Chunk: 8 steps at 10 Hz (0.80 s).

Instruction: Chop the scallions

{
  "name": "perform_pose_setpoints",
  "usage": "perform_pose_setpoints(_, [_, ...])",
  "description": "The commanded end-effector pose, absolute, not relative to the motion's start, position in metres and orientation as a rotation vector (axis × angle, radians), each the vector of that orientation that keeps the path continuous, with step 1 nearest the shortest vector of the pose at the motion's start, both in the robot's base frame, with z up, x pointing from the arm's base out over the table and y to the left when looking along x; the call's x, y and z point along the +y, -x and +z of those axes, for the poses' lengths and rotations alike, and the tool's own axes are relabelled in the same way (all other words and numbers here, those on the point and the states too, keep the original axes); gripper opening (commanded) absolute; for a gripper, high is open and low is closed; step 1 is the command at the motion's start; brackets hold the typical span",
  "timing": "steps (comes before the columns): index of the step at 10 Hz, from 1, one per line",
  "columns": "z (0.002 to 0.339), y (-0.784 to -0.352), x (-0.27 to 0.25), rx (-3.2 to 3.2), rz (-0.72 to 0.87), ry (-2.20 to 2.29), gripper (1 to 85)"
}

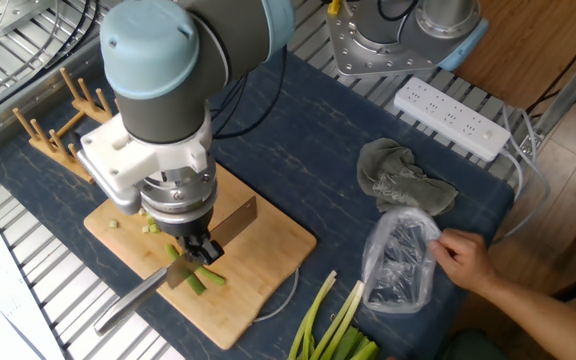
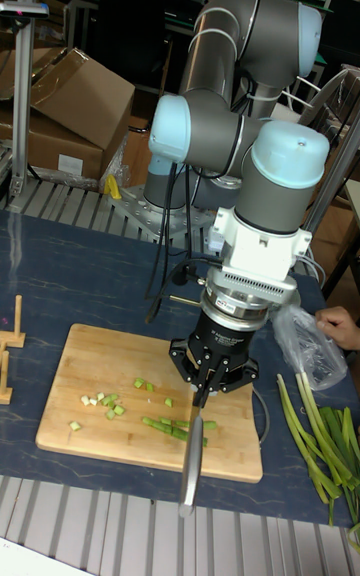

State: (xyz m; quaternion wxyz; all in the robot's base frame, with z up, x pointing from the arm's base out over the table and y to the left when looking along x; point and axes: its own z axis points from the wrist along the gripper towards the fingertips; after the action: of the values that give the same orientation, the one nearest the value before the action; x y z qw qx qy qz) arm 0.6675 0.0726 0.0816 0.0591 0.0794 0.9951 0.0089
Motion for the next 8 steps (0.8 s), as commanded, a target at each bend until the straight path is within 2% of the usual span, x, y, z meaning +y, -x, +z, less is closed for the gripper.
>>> perform_pose_setpoints(1, [0.0783,-0.6721,0.0730,3.009,0.038,-0.248,1.3])
perform_pose_setpoints(8, [0.0735,-0.6762,0.0728,3.002,0.029,-0.250,1.3])
